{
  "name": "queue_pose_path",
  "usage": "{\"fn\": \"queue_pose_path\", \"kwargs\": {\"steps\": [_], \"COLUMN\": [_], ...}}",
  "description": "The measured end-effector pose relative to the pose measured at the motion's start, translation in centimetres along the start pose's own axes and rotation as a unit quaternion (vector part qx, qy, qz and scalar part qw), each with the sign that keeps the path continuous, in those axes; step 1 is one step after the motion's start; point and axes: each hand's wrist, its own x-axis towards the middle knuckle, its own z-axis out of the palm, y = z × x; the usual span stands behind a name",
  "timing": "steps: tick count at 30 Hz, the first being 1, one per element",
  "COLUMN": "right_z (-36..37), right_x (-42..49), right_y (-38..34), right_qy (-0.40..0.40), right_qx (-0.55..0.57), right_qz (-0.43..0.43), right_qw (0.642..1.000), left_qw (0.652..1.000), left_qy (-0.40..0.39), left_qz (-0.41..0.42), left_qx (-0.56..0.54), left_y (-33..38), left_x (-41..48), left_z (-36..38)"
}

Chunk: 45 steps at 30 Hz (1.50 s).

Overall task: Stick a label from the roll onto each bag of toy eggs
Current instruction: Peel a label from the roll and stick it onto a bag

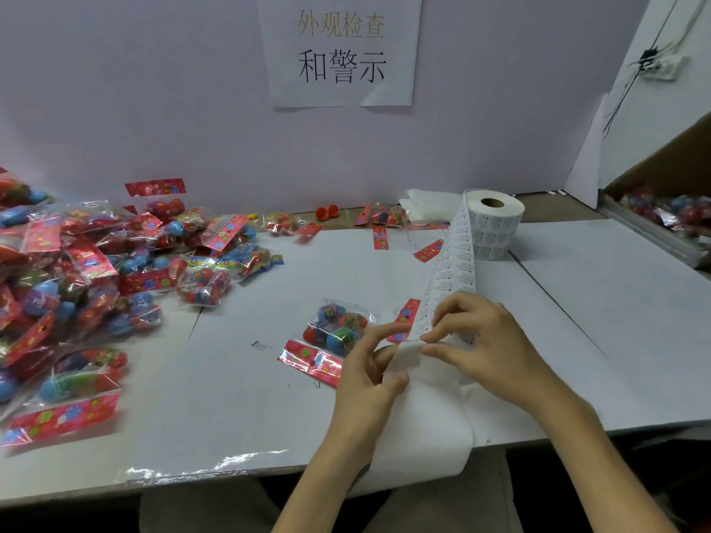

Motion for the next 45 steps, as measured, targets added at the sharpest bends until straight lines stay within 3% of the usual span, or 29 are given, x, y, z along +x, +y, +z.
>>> {"fn": "queue_pose_path", "kwargs": {"steps": [5, 7, 10, 12, 16, 22, 27, 31, 33, 41, 45], "right_z": [-1.4, -1.4, -1.2, -0.5, 2.1, 4.2, 3.7, 3.2, 3.0, 3.3, 2.9], "right_x": [1.0, 1.6, 1.9, 1.4, -0.1, -1.3, -1.3, -1.1, -0.9, -0.7, -1.2], "right_y": [0.1, 0.0, -0.7, -1.4, -2.2, -2.2, -2.0, -2.9, -3.3, -3.6, -4.0], "right_qy": [-0.062, 0.036, 0.279, 0.321, 0.257, 0.195, 0.057, 0.142, 0.168, 0.186, 0.181], "right_qx": [0.033, 0.033, 0.038, 0.046, 0.011, -0.003, 0.050, 0.137, 0.129, 0.060, 0.034], "right_qz": [0.052, 0.056, 0.033, 0.002, -0.049, -0.052, 0.037, 0.043, 0.039, 0.022, -0.030], "right_qw": [0.996, 0.997, 0.959, 0.946, 0.965, 0.979, 0.996, 0.979, 0.977, 0.980, 0.982], "left_qw": [0.999, 0.997, 0.995, 0.998, 0.999, 0.997, 0.989, 0.990, 0.994, 0.999, 0.998], "left_qy": [-0.031, -0.076, -0.097, -0.059, -0.030, -0.007, -0.009, 0.010, 0.021, 0.008, 0.033], "left_qz": [0.005, 0.009, 0.007, 0.017, -0.006, -0.008, -0.010, -0.012, -0.007, 0.038, 0.056], "left_qx": [0.004, -0.008, -0.008, 0.008, -0.029, -0.080, -0.149, -0.137, -0.111, -0.018, 0.004], "left_y": [0.2, 0.1, 0.4, 0.4, 0.2, 0.4, 0.7, 1.1, 0.9, 0.8, 0.7], "left_x": [-0.2, -0.4, -0.6, -0.5, -0.4, -0.3, -0.3, -0.5, -0.5, -0.4, -0.7], "left_z": [0.2, 0.2, 0.4, 0.5, 0.3, 0.3, 0.3, 0.5, 0.7, 0.8, 1.0]}}
